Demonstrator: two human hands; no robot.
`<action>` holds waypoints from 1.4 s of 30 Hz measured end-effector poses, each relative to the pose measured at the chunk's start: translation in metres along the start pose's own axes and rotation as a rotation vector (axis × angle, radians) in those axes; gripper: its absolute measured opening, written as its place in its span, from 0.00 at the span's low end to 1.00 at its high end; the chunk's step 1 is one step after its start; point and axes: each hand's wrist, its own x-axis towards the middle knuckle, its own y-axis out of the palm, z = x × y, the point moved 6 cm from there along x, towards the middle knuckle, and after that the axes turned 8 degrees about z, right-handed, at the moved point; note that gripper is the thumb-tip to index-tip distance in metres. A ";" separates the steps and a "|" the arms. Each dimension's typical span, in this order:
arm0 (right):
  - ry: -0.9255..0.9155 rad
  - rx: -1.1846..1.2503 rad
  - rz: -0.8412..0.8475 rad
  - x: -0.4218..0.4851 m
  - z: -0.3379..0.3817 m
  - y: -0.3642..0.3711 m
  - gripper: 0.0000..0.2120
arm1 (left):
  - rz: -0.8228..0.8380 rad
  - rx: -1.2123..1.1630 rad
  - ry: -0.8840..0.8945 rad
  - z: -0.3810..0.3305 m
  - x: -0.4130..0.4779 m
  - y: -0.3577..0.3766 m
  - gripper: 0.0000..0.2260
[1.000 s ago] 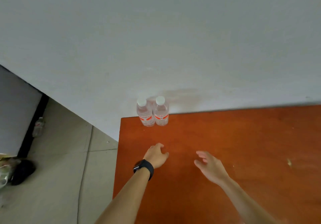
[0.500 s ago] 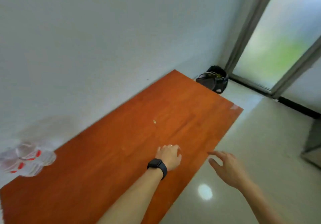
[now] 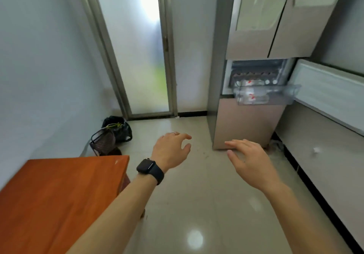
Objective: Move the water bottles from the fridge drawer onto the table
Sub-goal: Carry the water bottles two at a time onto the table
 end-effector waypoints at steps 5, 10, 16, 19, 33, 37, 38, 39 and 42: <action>0.074 0.017 -0.046 0.042 -0.066 -0.041 0.16 | -0.019 0.012 0.161 -0.074 0.085 -0.007 0.16; 0.120 0.006 -0.072 0.110 -0.133 -0.071 0.17 | 0.002 0.002 0.258 -0.121 0.190 0.010 0.16; 0.173 -0.018 -0.040 0.203 -0.215 -0.115 0.17 | 0.054 -0.053 0.287 -0.164 0.336 0.028 0.16; 0.201 -0.071 -0.034 0.245 -0.256 -0.145 0.17 | 0.075 -0.082 0.307 -0.182 0.399 0.034 0.16; 0.274 0.076 0.029 0.443 -0.448 -0.173 0.17 | 0.186 -0.235 0.099 -0.176 0.641 0.108 0.13; 0.221 0.162 0.182 0.520 -0.498 -0.149 0.17 | 0.213 -0.316 -0.065 -0.168 0.689 0.131 0.14; 0.202 0.166 0.231 0.538 -0.508 -0.144 0.17 | 0.224 -0.344 -0.102 -0.168 0.698 0.138 0.15; 0.181 0.159 0.279 0.556 -0.516 -0.139 0.17 | 0.228 -0.375 -0.138 -0.167 0.706 0.144 0.15; 0.118 0.115 0.378 0.610 -0.535 -0.123 0.17 | 0.224 -0.440 -0.213 -0.167 0.730 0.157 0.15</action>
